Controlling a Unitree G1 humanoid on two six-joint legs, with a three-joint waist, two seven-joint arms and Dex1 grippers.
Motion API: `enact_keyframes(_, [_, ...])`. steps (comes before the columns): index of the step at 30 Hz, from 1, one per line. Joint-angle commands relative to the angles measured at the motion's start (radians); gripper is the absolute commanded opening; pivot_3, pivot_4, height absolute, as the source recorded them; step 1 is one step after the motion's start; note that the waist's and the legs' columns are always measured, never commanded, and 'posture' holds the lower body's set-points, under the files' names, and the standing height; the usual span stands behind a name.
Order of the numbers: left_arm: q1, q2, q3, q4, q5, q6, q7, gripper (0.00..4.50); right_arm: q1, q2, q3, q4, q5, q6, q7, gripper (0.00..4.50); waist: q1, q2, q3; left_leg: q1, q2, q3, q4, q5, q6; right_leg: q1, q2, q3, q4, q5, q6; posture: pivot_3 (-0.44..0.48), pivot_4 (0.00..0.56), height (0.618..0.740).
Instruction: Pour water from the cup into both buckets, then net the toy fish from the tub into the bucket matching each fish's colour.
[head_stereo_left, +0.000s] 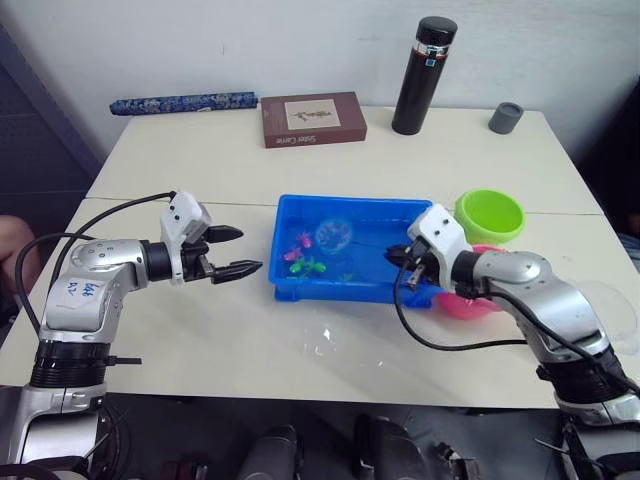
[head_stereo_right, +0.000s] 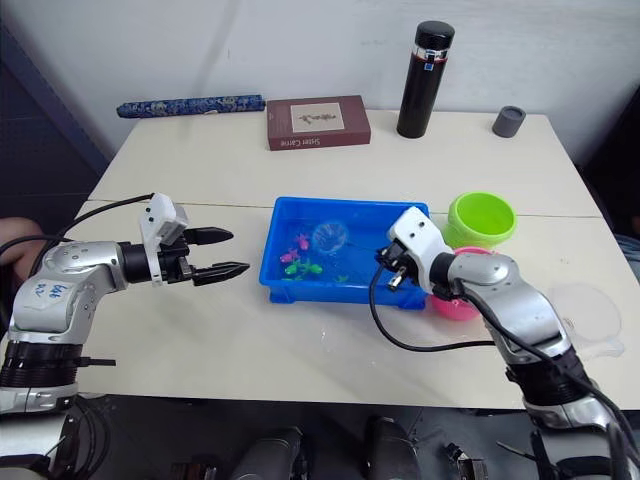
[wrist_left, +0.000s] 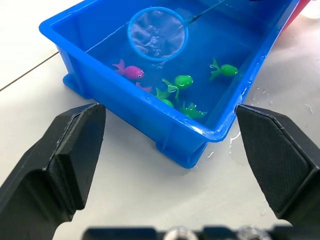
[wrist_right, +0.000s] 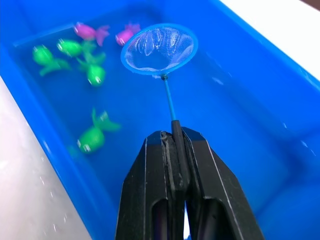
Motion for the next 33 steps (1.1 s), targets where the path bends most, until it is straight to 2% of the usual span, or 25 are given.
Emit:
enact_keyframes(1, [-0.002,0.014,0.017,-0.038,-0.018,-0.005,0.012,4.45,-0.027,-0.01,0.009,-0.01,-0.033,0.01,0.008,0.0,0.0,0.0,0.0,0.0,0.0,0.0,0.0,0.0,0.0,0.0,0.0,0.0,0.0,0.0,0.0,0.0,0.15,0.74])
enact_keyframes(8, [-0.011,0.005,0.005,-0.039,-0.018,-0.01,0.027,4.45,-0.091,0.007,0.074,0.071,-0.149,-0.02,-0.015,0.0,-0.003,0.0,0.0,0.0,0.0,0.0,0.0,0.0,0.0,0.0,0.0,0.0,0.0,0.0,0.0,0.0,0.15,0.74])
enact_keyframes(18, [-0.012,-0.004,0.003,-0.048,-0.022,-0.01,0.043,4.45,-0.085,0.073,0.089,0.068,-0.15,-0.001,0.026,0.0,-0.008,0.0,0.0,0.0,0.0,0.0,0.0,0.0,0.0,0.0,0.0,-0.001,0.0,0.0,0.0,0.0,0.15,0.74])
enact_keyframes(27, [-0.027,-0.015,0.004,-0.029,-0.027,-0.021,0.041,4.45,-0.072,0.136,-0.003,0.029,-0.074,0.075,0.021,0.0,-0.008,0.0,0.0,0.0,0.0,0.0,0.0,0.0,0.0,0.0,0.0,-0.001,0.0,0.0,0.0,0.0,0.15,0.74])
enact_keyframes(33, [-0.075,-0.054,-0.023,0.027,-0.038,-0.039,0.005,4.45,-0.027,0.148,-0.143,-0.104,0.056,0.221,0.007,0.0,-0.001,0.0,0.0,0.0,0.0,0.0,0.0,0.0,0.0,0.0,0.0,-0.001,0.0,0.0,0.0,0.0,0.15,0.74])
